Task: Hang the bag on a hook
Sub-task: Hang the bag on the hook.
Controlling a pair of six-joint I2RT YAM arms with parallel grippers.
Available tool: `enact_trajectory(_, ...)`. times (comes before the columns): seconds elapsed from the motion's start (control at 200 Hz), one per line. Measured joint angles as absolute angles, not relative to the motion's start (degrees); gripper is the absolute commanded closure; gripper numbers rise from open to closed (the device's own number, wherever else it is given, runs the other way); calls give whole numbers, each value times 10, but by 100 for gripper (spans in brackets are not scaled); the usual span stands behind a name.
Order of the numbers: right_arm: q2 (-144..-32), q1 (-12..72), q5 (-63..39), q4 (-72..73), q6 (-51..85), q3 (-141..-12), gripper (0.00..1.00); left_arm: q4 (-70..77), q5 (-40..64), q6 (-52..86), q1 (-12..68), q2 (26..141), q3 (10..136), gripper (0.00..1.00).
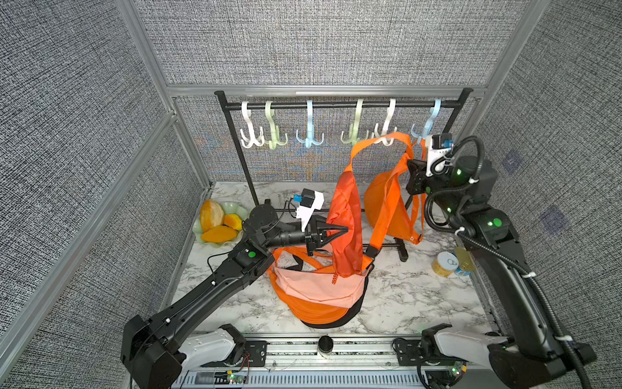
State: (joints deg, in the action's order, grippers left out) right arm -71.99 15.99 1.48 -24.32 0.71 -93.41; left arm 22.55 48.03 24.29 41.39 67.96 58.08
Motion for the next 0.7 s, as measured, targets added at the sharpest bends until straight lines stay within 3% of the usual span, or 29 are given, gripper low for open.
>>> enact_trajectory(0.7,-857,102,-84,-337,3,-1054,100,363,495,327,446,771,538,100)
